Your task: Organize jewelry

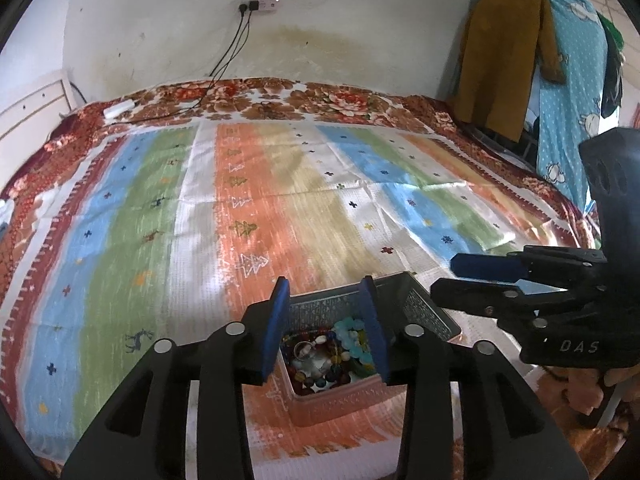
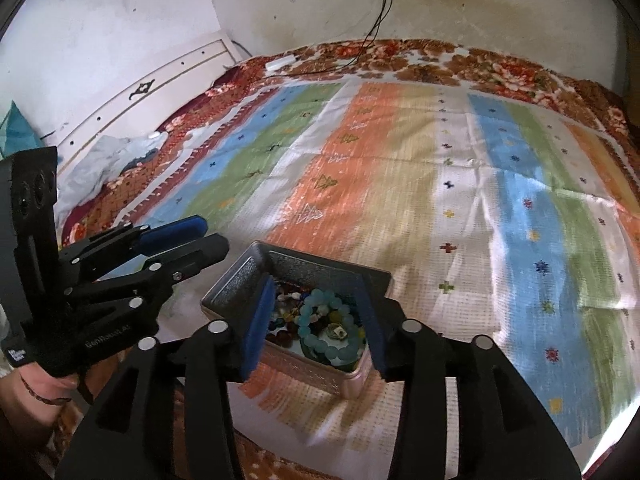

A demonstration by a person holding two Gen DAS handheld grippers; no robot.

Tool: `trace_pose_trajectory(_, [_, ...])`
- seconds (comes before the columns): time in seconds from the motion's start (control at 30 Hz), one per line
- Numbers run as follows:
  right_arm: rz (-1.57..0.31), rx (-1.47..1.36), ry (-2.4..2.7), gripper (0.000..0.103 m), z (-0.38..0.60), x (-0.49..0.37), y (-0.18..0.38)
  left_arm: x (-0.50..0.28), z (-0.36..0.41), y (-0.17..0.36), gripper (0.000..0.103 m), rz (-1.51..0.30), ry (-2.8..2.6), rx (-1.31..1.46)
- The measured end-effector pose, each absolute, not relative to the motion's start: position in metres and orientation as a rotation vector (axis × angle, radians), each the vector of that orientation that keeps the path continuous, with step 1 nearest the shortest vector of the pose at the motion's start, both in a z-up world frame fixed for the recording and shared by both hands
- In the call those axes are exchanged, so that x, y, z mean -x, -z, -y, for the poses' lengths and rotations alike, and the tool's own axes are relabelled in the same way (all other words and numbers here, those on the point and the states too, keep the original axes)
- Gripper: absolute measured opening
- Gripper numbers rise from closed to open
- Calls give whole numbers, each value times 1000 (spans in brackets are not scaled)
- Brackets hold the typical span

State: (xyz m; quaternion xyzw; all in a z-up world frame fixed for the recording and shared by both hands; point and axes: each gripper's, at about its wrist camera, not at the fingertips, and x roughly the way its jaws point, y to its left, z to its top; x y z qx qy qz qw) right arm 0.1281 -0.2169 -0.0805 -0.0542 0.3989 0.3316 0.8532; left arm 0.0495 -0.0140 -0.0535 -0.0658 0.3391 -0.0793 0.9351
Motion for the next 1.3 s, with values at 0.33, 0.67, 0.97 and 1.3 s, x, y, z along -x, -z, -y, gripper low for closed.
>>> trace_pose_trajectory(0.33, [-792, 110, -679, 66, 232, -108, 77, -30, 15, 52, 60, -695, 183, 152])
trace_pose_trajectory(0.67, [-731, 96, -651, 89, 248, -86, 69, -10, 12, 48, 94, -668, 203, 180])
trace_pose_trajectory(0.97, [-708, 103, -635, 96, 252, -80, 66, 1, 13, 48, 97, -664, 221, 178])
trace_pose_trajectory(1.3, [-700, 142, -624, 96, 250, -74, 67, 6, 15, 46, 97, -636, 191, 155])
